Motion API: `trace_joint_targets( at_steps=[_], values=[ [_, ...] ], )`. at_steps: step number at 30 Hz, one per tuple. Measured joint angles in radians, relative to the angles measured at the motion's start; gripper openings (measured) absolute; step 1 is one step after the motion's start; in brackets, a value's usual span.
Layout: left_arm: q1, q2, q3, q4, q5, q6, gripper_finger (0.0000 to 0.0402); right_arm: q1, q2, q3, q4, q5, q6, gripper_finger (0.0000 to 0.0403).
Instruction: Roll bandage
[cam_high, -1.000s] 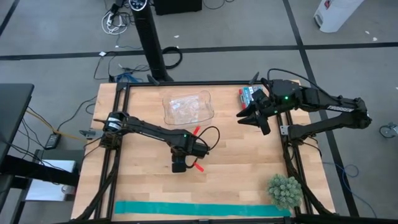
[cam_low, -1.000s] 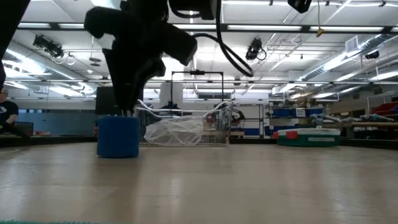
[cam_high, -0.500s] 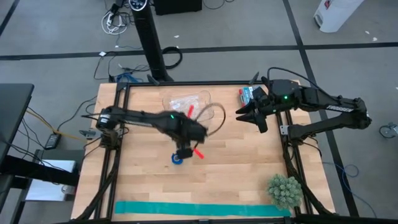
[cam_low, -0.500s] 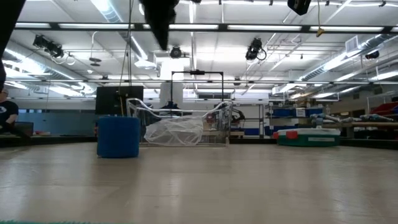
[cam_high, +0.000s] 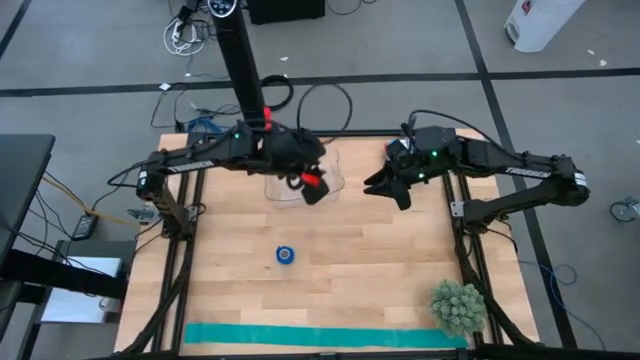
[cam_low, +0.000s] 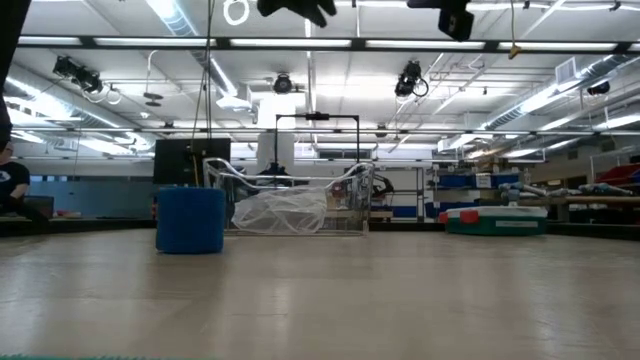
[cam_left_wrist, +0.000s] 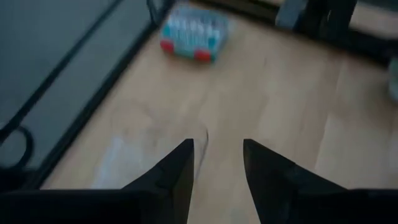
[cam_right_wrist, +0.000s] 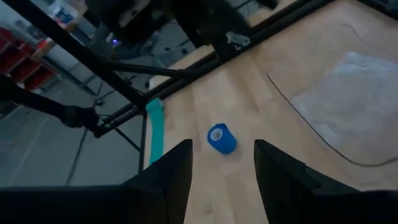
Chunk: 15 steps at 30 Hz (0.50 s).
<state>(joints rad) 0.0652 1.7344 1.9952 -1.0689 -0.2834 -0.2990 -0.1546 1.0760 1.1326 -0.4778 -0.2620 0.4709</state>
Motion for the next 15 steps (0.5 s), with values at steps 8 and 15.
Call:
trace_joint_targets(
  at_steps=[8,15],
  values=[
    [0.020,-0.010,-0.004,0.290,0.068,0.088,0.0144,0.000,0.088,0.206,-0.079,0.052,-0.143,0.0167],
    [0.031,-0.011,-0.003,0.528,0.189,0.166,0.0144,-0.060,0.101,0.422,-0.240,0.099,-0.231,0.0167]
  ],
)
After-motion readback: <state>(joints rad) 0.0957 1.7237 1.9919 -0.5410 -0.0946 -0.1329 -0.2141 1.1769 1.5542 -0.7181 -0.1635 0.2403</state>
